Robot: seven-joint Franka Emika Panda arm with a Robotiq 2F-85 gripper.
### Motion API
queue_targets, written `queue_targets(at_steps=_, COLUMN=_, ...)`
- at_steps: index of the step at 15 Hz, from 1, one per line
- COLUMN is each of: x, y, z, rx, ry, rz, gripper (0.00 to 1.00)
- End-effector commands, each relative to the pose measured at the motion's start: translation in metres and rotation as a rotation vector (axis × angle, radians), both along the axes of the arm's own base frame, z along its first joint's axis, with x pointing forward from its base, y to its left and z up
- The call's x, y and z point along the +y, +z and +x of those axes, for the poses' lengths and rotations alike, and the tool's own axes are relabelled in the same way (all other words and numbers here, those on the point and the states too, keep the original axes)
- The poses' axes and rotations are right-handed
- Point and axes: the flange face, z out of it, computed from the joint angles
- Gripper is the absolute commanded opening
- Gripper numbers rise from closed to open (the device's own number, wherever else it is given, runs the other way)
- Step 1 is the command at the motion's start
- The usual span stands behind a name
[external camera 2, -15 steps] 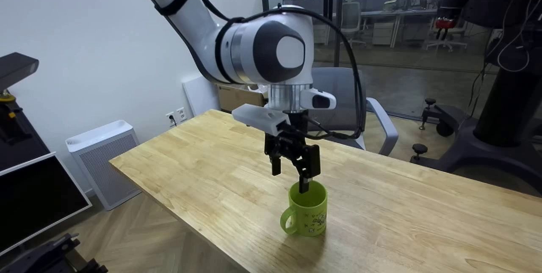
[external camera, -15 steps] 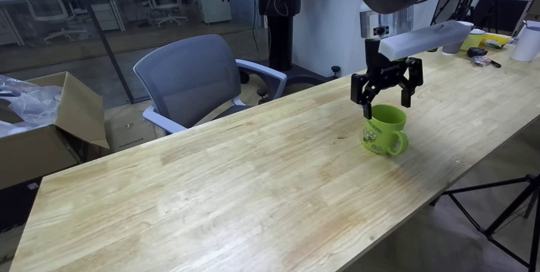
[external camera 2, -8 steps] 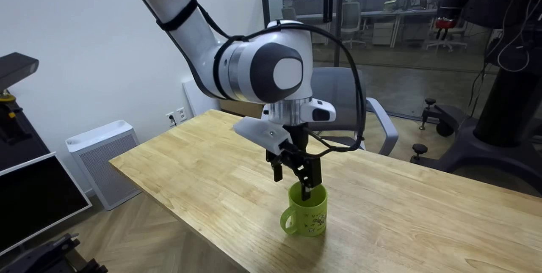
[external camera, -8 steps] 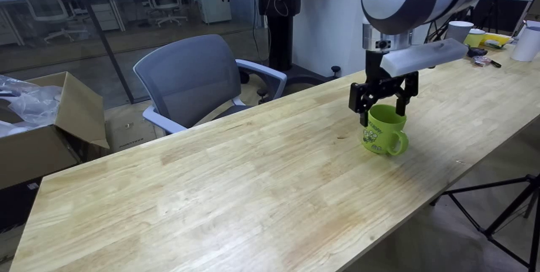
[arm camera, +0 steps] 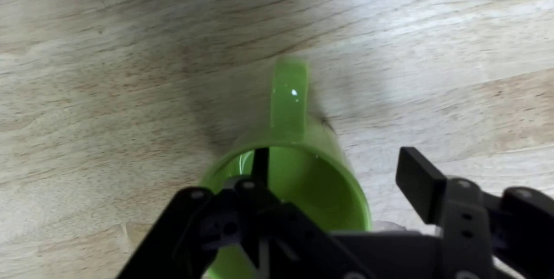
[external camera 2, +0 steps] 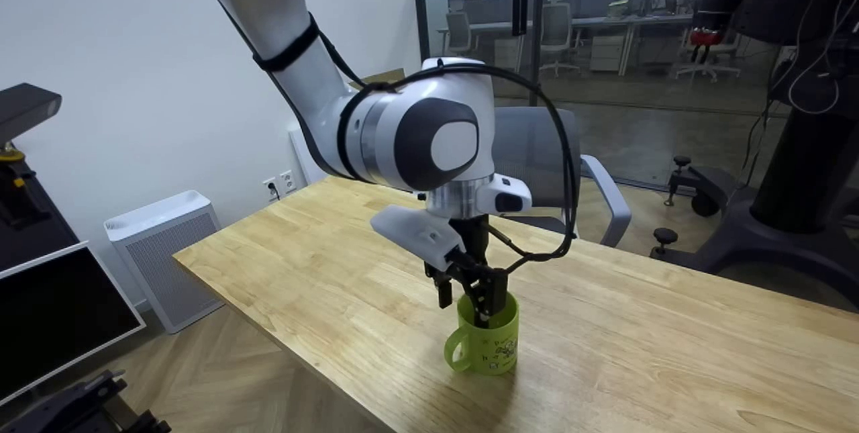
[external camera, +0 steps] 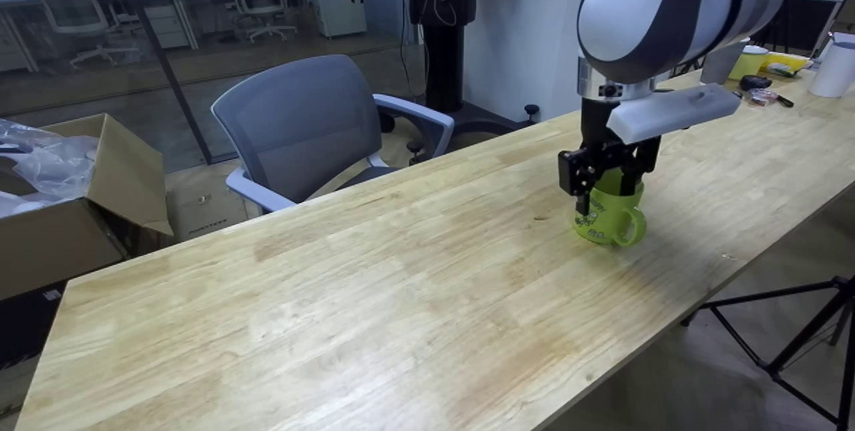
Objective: Move the cup to the left then move the cup to the right
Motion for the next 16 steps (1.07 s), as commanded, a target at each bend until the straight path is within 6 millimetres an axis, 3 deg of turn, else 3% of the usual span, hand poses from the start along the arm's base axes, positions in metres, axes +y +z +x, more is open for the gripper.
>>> queue_targets(at_steps=1, x=-0.002, y=-0.006, z=-0.006, rx=-0.007, ry=0.004, rz=0.008, gripper=0.48)
queue_targets(at_steps=8, x=-0.008, y=-0.010, z=-0.008, rx=0.012, ry=0.024, rz=-0.015, gripper=0.02)
queue_targets(at_steps=16, x=-0.020, y=0.026, z=0.015, rx=-0.051, ry=0.008, rz=-0.022, gripper=0.03)
